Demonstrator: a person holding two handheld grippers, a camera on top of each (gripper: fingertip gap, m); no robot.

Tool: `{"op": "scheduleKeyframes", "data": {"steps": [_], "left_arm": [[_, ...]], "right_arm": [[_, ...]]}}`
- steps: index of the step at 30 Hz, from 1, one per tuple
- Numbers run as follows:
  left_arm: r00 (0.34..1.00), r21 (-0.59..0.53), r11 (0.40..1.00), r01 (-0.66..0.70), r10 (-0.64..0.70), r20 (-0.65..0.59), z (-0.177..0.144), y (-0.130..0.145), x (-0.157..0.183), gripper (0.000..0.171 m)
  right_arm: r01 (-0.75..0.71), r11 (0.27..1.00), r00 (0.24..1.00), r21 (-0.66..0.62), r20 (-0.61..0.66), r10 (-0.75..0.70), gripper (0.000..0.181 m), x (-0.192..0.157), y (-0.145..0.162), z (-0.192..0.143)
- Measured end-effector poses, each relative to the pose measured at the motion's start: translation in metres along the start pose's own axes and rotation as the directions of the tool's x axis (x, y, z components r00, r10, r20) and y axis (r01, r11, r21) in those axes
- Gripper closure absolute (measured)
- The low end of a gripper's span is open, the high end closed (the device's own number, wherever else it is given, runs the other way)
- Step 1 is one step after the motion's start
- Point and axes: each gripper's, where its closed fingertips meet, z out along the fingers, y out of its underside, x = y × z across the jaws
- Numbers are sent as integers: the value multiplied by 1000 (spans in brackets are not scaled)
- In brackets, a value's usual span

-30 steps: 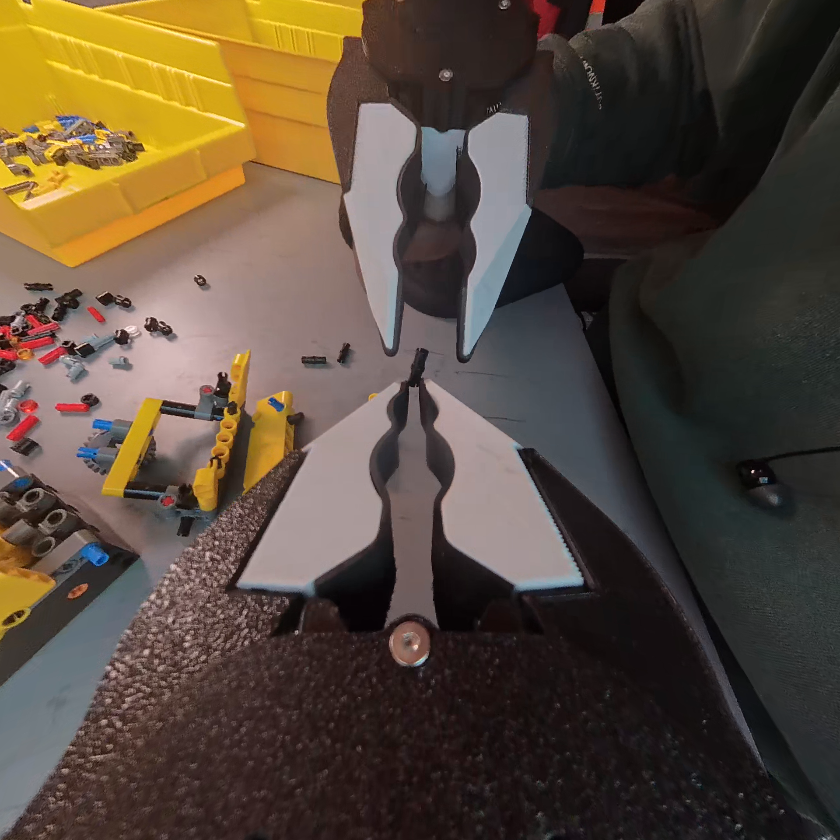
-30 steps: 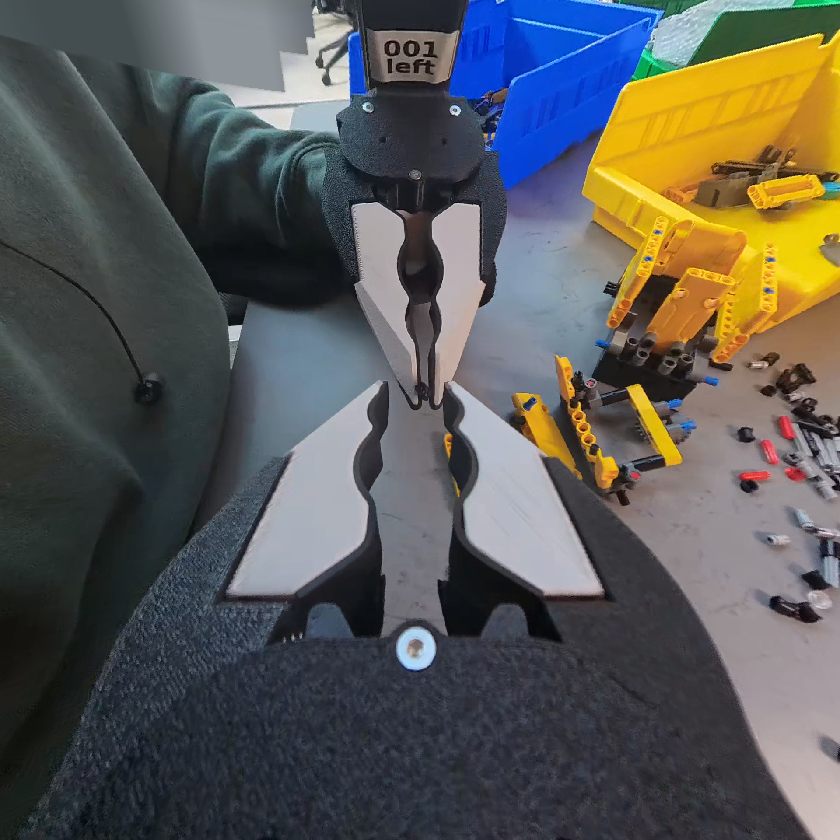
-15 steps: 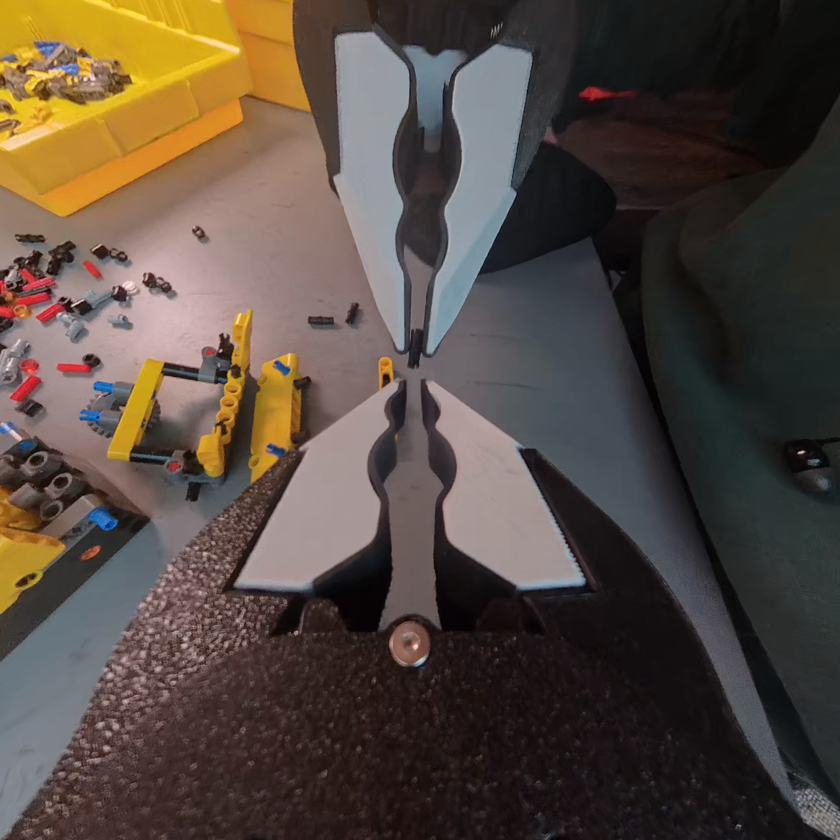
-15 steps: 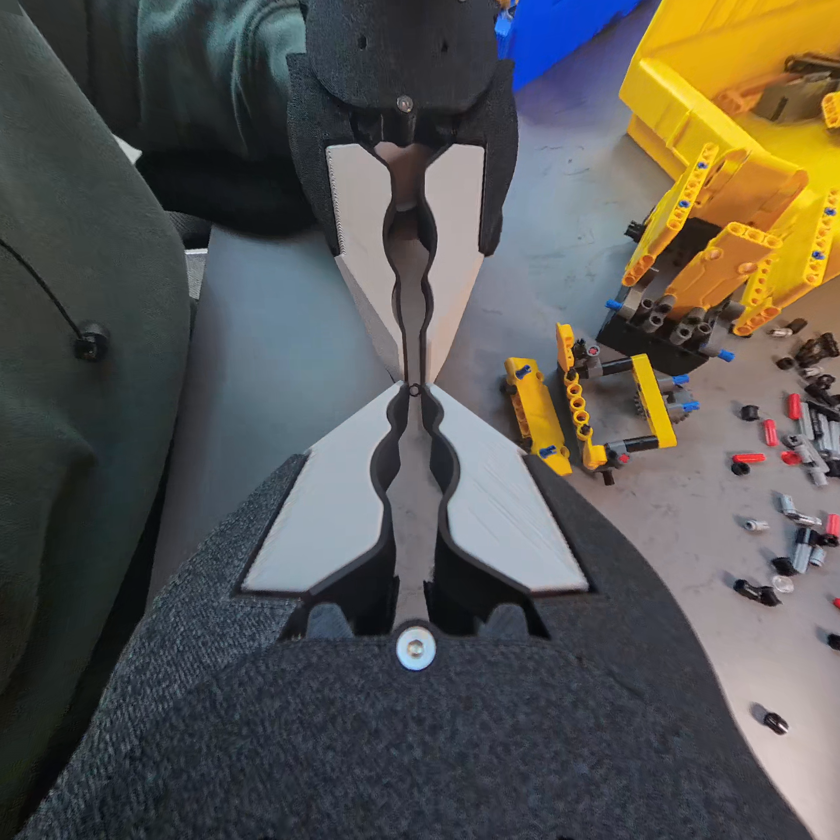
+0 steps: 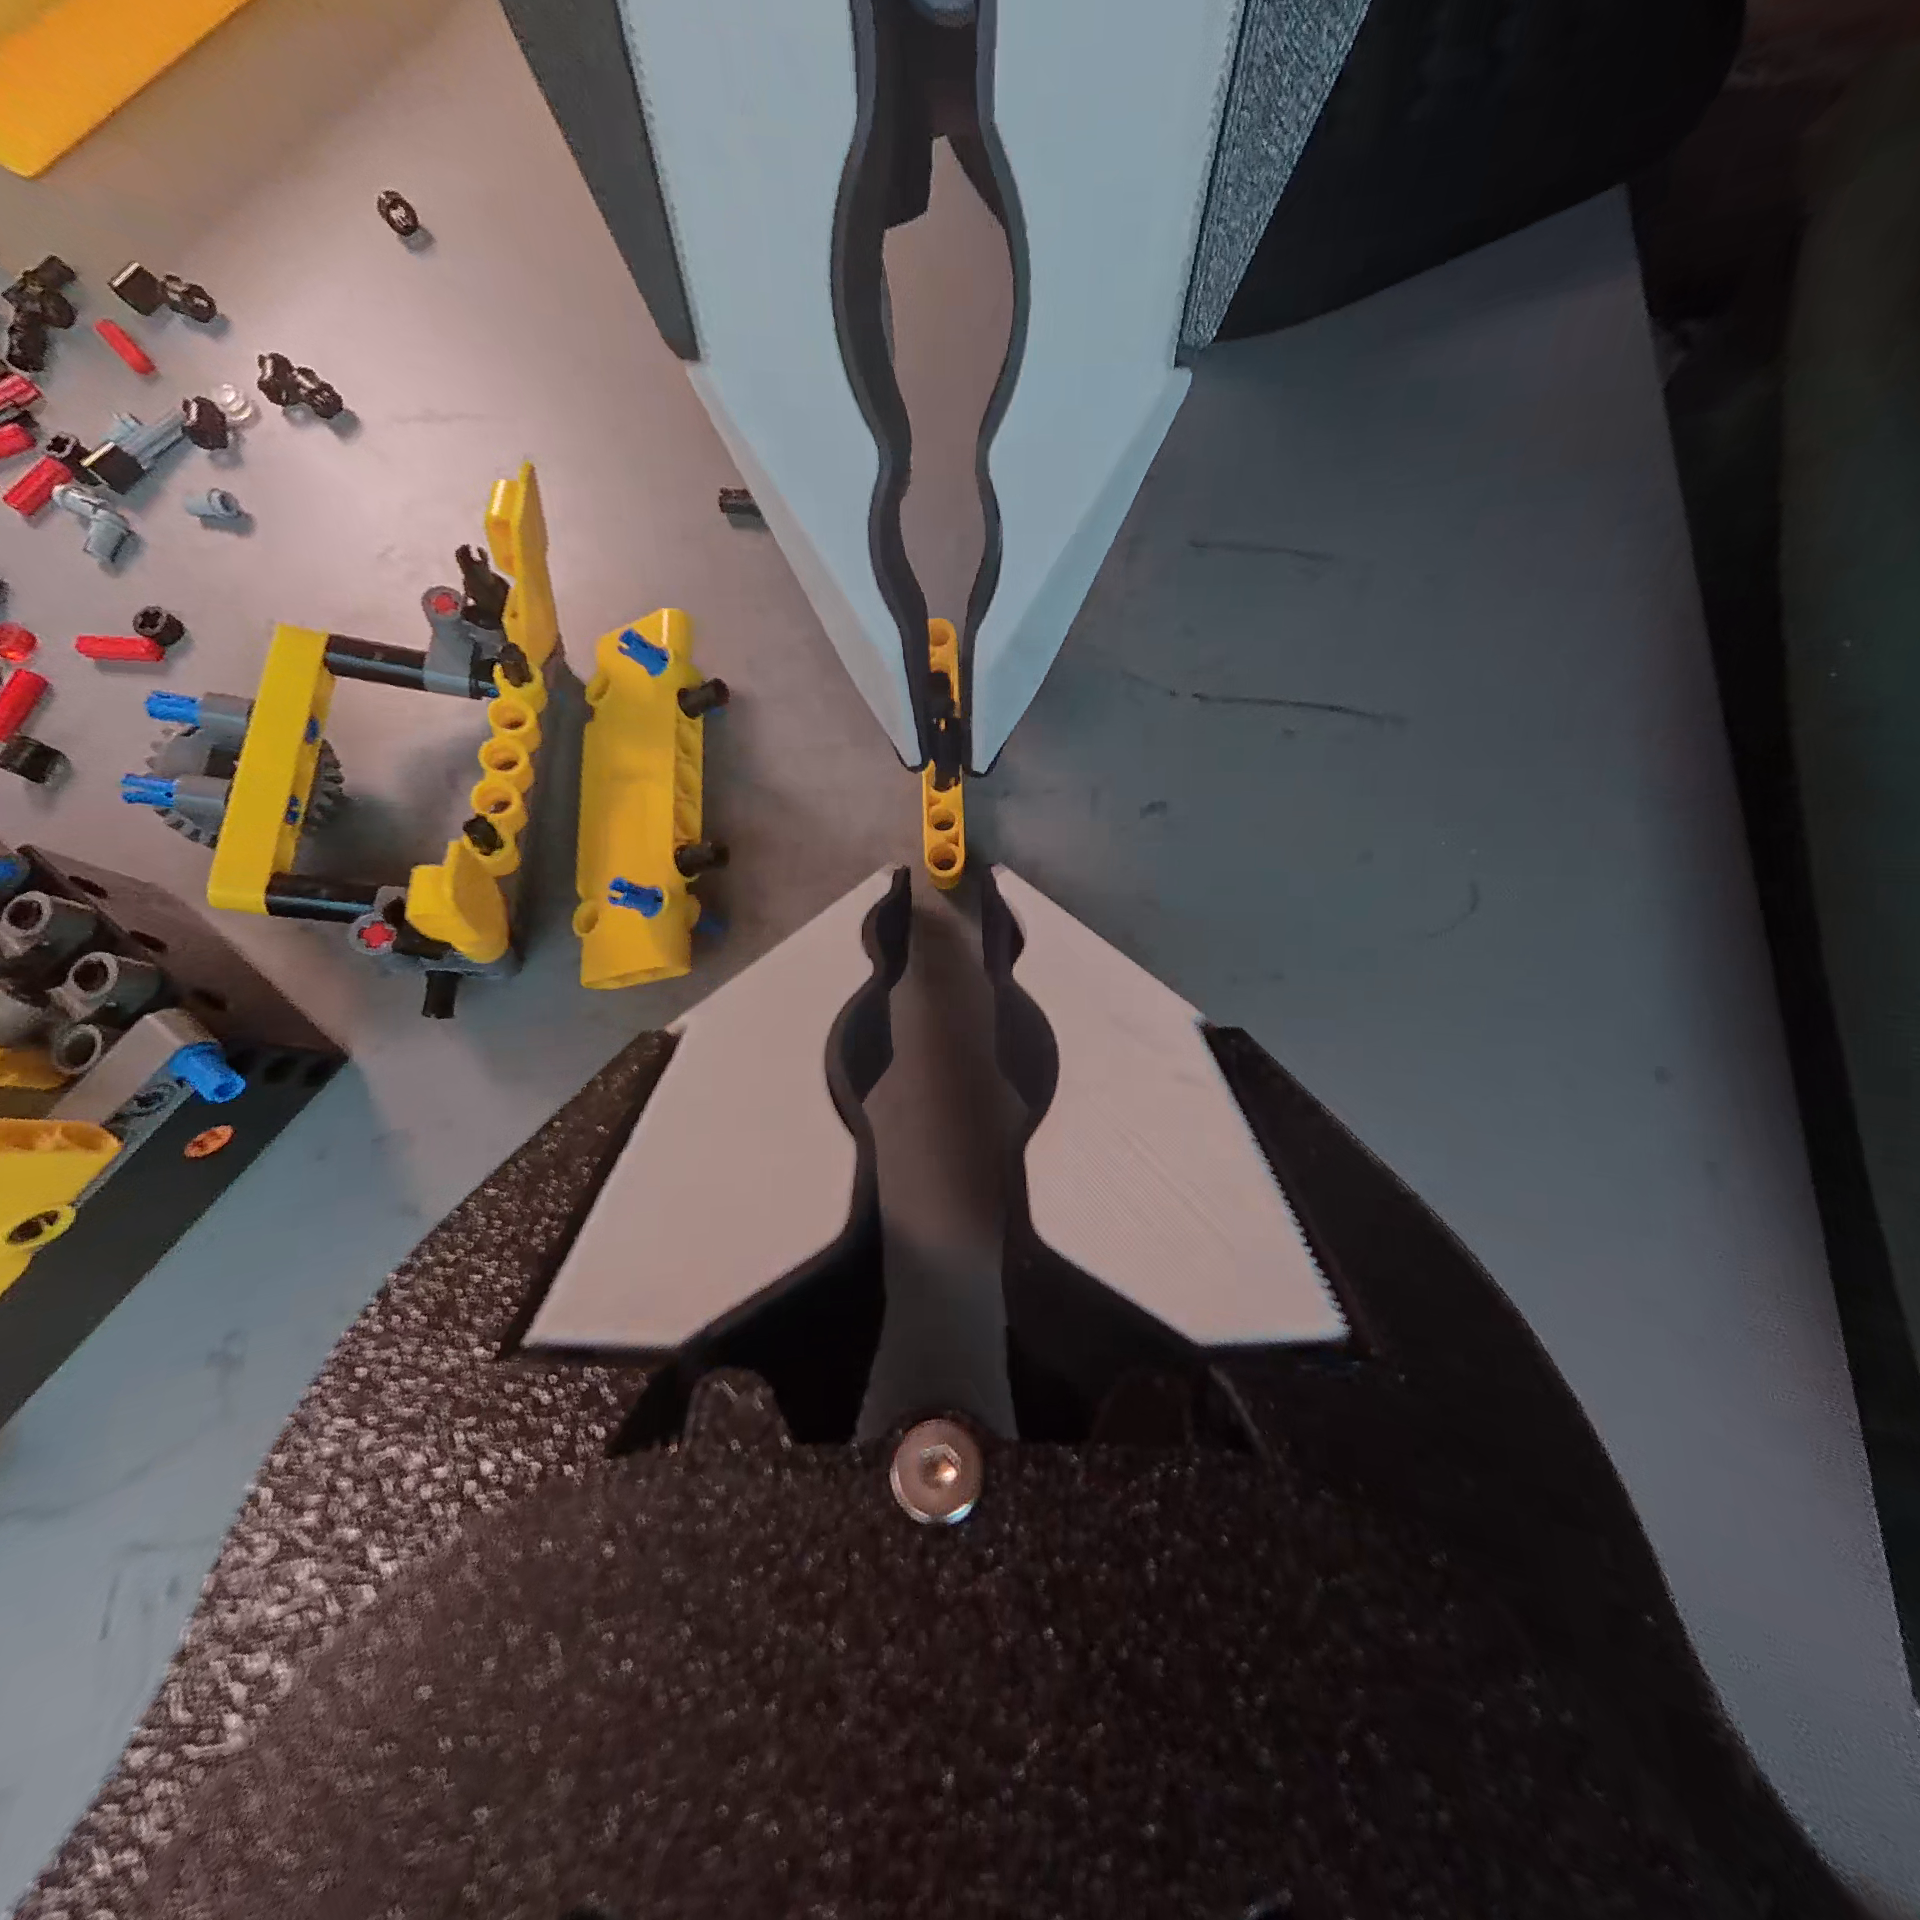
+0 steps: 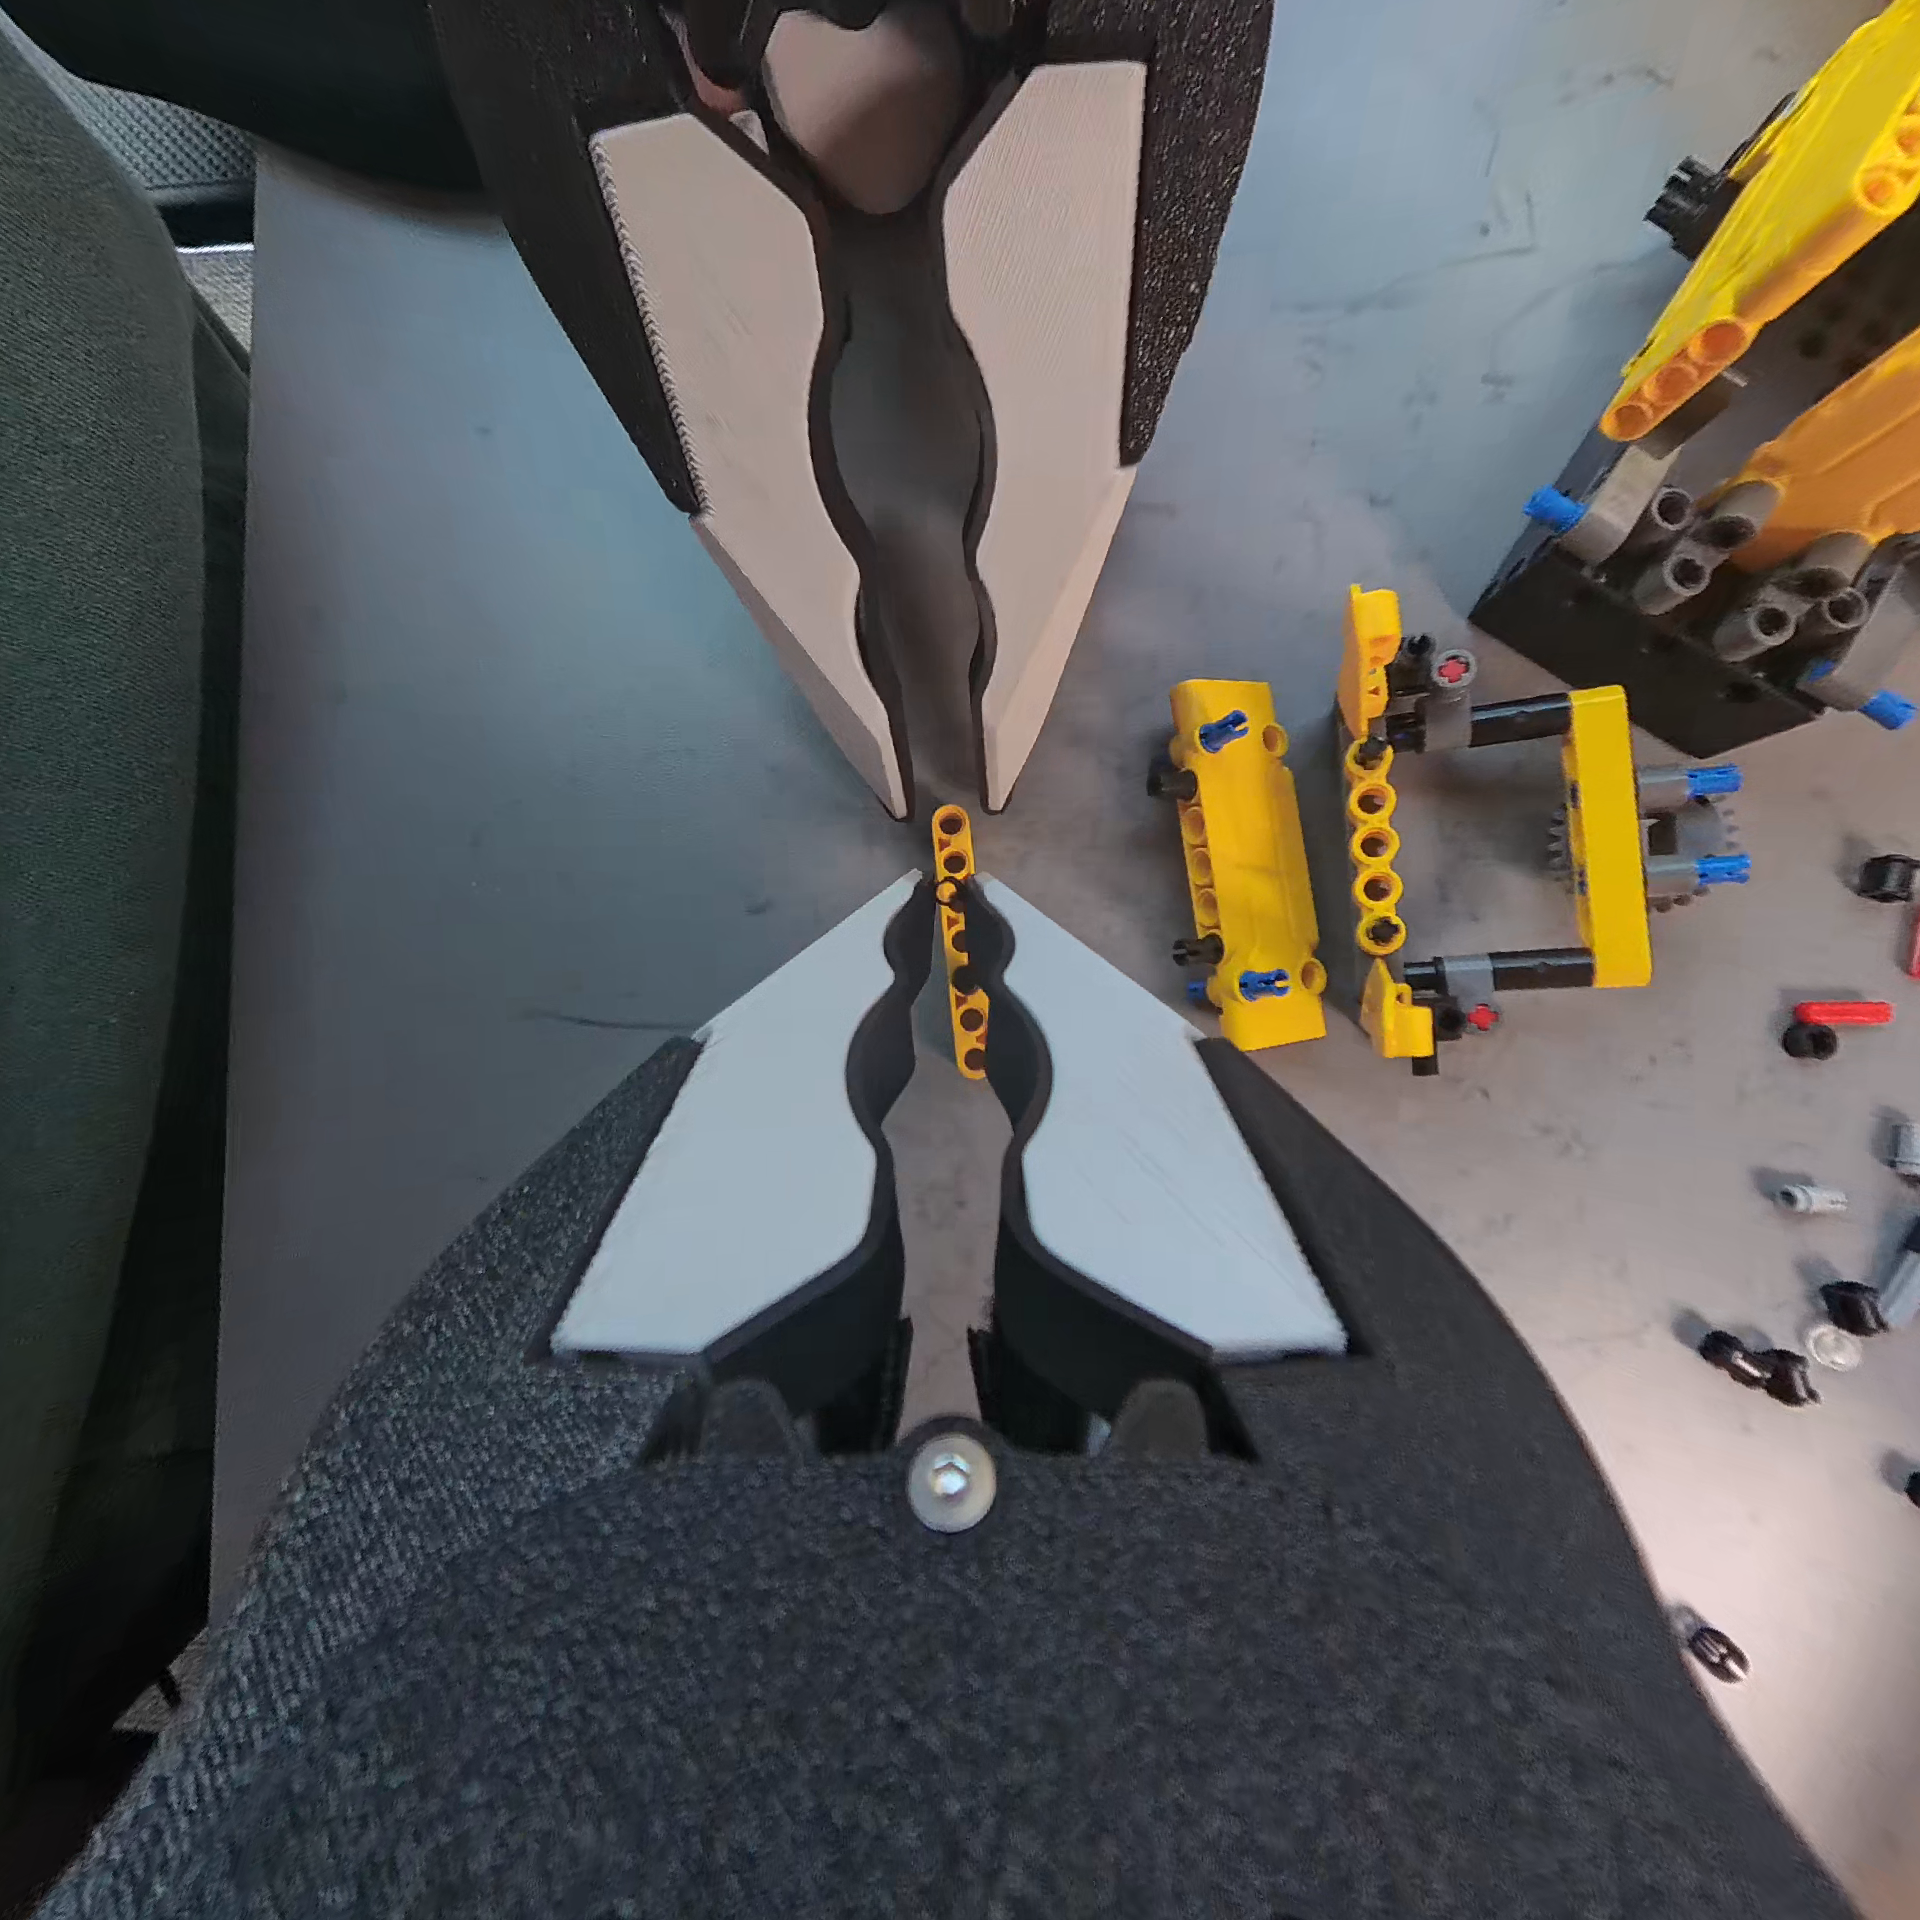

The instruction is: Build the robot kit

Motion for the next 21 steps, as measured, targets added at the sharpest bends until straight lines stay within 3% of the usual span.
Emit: {"op": "scheduleKeyframes", "data": {"steps": [8, 21], "left_arm": [[1000, -7, 1000, 2, -2, 0, 3, -1, -1, 162], [1000, -17, 1000, 0, 0, 1, 5, -1, -1, 165]], "right_arm": [[-93, 995, 995, 35, 31, 92, 177, 7, -1, -14], [-9, 998, 999, -68, 30, 11, 177, 2, 4, 1]]}}
